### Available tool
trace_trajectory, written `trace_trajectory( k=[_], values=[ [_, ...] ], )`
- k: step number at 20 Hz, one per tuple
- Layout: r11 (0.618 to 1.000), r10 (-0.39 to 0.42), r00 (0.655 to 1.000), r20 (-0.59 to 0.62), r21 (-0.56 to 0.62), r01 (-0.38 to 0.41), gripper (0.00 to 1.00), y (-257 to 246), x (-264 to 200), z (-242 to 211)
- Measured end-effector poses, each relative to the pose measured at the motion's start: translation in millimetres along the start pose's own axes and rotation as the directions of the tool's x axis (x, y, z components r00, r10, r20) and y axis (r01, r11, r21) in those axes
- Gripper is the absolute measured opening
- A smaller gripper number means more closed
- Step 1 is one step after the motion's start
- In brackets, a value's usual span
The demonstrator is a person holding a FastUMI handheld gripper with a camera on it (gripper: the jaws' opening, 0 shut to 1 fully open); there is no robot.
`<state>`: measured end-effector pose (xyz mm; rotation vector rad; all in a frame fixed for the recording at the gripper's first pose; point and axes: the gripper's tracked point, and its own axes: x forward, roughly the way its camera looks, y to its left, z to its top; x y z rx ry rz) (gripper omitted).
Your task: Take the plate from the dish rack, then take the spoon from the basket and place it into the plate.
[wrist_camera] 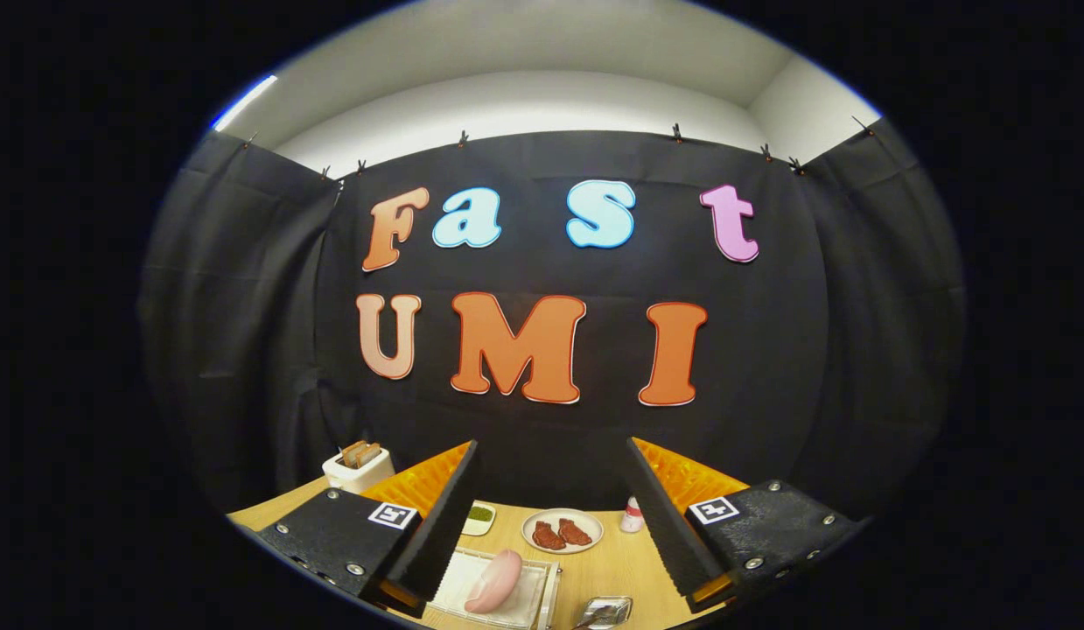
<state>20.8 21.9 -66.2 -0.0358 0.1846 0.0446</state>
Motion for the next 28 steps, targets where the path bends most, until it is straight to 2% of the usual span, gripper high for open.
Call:
trace_trajectory(
  k=[7,15,22,28],
  values=[
    [0.999,0.039,0.982,-0.184,0.033,-0.033,0.97,13.4,20.0,-58.2],
    [0.998,0.062,0.902,-0.428,0.006,-0.066,0.95,29.9,33.2,-136.3],
    [0.997,0.064,0.786,-0.615,0.004,-0.078,0.91,42.6,39.3,-200.7],
    [0.996,0.084,0.642,-0.762,0.064,-0.055,0.81,46.3,33.6,-255.0]
  ],
)
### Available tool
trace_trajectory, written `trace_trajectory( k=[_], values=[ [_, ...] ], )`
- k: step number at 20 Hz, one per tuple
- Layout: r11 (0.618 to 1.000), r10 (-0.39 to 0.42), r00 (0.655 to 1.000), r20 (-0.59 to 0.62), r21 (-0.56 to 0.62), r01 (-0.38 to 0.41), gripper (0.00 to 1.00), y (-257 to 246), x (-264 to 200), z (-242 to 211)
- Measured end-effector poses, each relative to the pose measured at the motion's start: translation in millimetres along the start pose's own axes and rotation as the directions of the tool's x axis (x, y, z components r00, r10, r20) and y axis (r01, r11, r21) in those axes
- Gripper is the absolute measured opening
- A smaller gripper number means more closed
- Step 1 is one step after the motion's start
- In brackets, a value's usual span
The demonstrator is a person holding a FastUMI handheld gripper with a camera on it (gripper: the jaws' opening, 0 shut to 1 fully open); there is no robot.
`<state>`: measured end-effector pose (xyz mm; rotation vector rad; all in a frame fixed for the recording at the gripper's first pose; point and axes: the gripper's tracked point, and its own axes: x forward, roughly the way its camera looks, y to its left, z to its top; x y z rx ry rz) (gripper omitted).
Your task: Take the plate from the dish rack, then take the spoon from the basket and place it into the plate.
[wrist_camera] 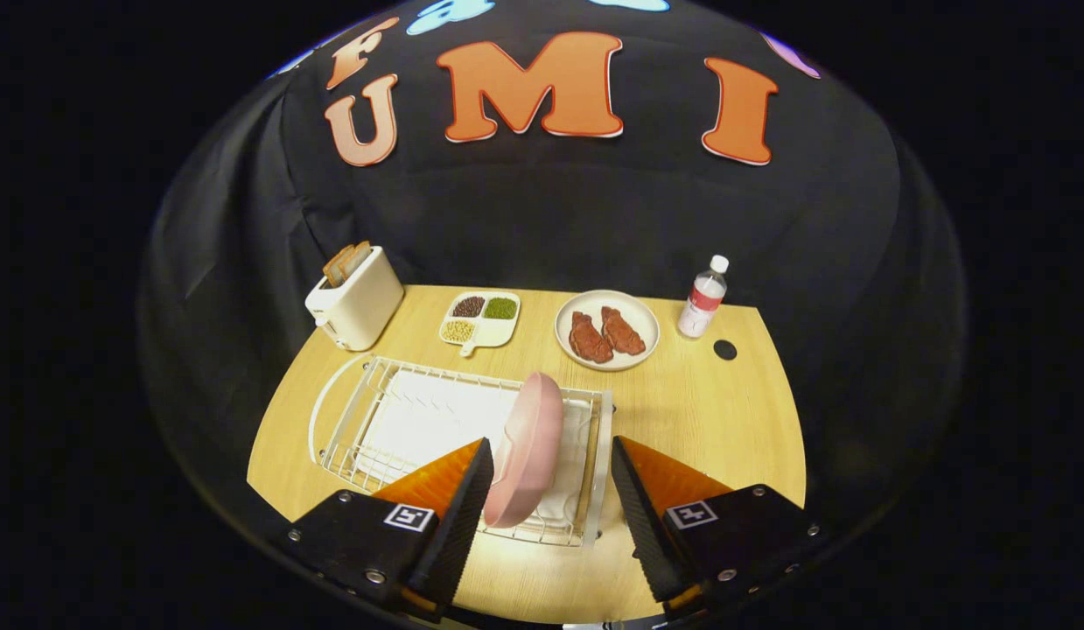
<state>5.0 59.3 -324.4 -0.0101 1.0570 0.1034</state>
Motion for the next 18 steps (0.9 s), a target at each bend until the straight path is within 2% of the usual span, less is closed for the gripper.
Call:
trace_trajectory(
  k=[4,12,13,17,18],
  values=[
    [0.999,-0.001,0.997,-0.078,0.032,0.003,0.74,-1.6,15.8,-11.8],
    [0.998,-0.004,0.985,-0.172,0.054,0.013,0.74,-3.7,45.8,-15.3],
    [0.997,0.005,0.982,-0.191,0.072,0.008,0.63,-2.0,47.7,-17.5],
    [0.994,0.035,0.973,-0.228,0.109,-0.01,0.42,7.2,61.9,-18.8],
    [0.993,0.055,0.967,-0.249,0.117,-0.027,0.4,13.5,60.4,-24.0]
  ],
)
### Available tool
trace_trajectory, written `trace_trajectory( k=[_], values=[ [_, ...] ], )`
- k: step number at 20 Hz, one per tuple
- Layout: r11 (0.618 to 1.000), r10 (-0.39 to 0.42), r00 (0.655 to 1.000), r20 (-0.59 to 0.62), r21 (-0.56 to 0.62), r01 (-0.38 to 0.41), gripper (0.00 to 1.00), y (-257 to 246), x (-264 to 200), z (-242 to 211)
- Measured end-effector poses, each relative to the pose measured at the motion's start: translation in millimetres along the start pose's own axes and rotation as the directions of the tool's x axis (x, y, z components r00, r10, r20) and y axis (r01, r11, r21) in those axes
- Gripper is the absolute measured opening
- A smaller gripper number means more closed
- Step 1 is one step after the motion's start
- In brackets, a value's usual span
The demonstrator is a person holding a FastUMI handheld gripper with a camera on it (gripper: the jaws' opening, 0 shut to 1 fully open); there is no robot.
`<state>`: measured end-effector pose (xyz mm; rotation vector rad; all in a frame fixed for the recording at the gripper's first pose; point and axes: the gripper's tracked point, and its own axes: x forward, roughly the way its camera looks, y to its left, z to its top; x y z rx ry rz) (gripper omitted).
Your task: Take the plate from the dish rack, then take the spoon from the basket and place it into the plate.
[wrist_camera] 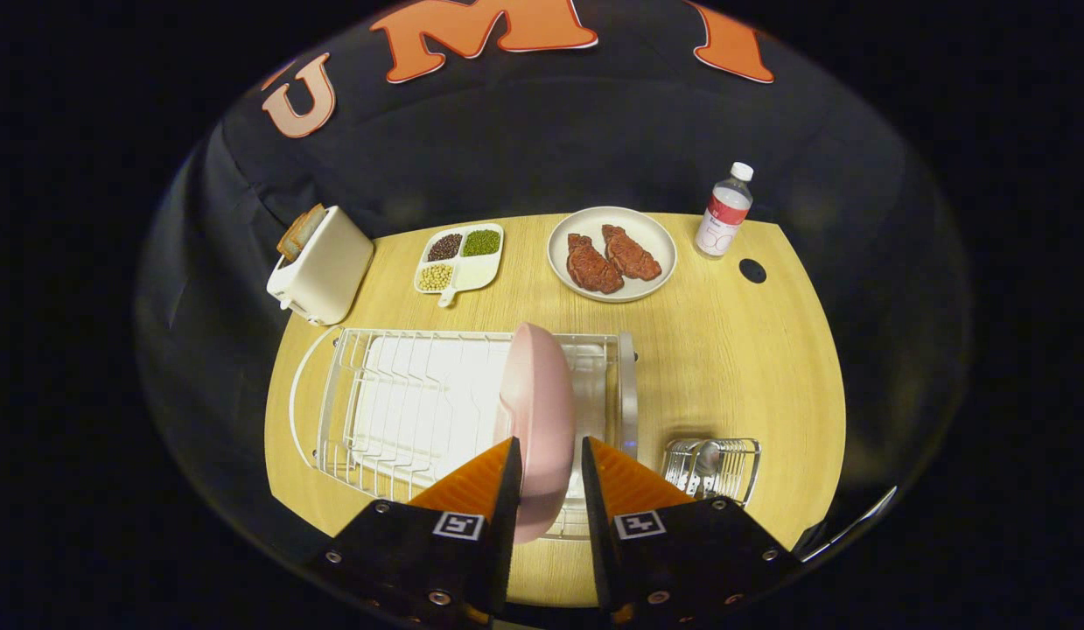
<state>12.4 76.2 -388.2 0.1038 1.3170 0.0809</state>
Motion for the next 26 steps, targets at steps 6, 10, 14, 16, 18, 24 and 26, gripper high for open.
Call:
trace_trajectory(
  k=[6,10,14,16,18,24,26],
  values=[
    [0.999,-0.028,0.998,0.051,0.03,0.027,0.31,2.4,-9.6,13.4],
    [0.996,-0.088,0.991,0.103,-0.009,0.09,0.26,-1.8,-20.9,23.2],
    [0.987,-0.147,0.976,0.158,-0.046,0.156,0.26,-9.4,-32.8,32.3],
    [0.987,-0.151,0.973,0.174,-0.032,0.159,0.23,-11.3,-39.4,35.6],
    [0.99,-0.131,0.976,0.176,-0.023,0.137,0.17,-9.4,-43.9,32.9],
    [0.999,-0.045,0.984,0.172,-0.008,0.048,0.12,-2.5,-55.9,17.7],
    [1.0,-0.011,0.987,0.161,0.011,0.009,0.12,-0.5,-60.5,8.8]
  ],
)
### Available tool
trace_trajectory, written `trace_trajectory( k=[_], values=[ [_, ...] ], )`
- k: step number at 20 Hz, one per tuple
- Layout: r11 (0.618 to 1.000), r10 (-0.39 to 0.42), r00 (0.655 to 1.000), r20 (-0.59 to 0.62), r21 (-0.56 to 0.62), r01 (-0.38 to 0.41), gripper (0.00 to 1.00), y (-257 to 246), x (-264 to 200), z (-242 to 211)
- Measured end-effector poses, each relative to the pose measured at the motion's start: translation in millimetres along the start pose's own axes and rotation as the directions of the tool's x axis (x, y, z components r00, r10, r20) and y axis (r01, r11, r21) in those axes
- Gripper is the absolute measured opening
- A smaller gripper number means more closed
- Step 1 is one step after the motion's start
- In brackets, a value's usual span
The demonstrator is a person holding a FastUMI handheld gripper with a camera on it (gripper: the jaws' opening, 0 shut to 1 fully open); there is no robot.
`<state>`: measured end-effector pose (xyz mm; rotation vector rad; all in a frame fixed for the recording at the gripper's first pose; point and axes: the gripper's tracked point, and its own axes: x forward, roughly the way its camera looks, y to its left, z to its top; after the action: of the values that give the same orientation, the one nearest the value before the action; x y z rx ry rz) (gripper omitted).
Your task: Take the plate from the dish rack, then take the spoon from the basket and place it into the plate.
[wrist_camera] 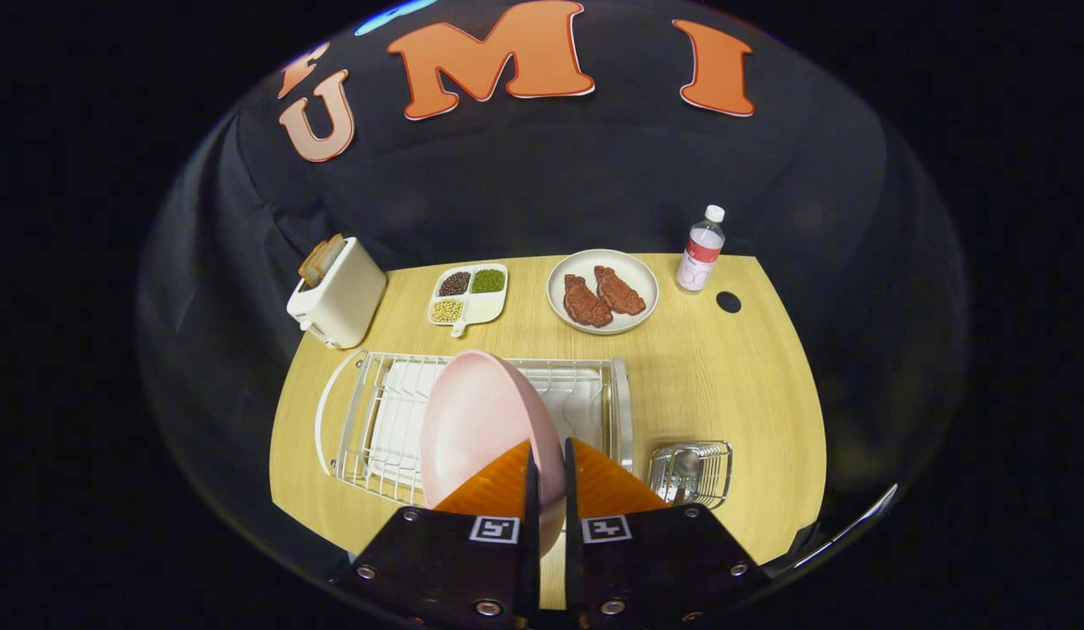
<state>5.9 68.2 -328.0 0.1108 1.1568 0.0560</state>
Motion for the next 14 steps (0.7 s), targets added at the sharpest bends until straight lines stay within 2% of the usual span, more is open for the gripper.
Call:
trace_trajectory(
  k=[4,14],
  values=[
    [0.999,0.035,0.999,-0.014,0.005,-0.035,0.12,-4.8,-10.5,-18.3],
    [0.998,0.062,0.996,-0.068,-0.01,-0.063,0.12,-10.3,-20.7,-78.1]
  ],
)
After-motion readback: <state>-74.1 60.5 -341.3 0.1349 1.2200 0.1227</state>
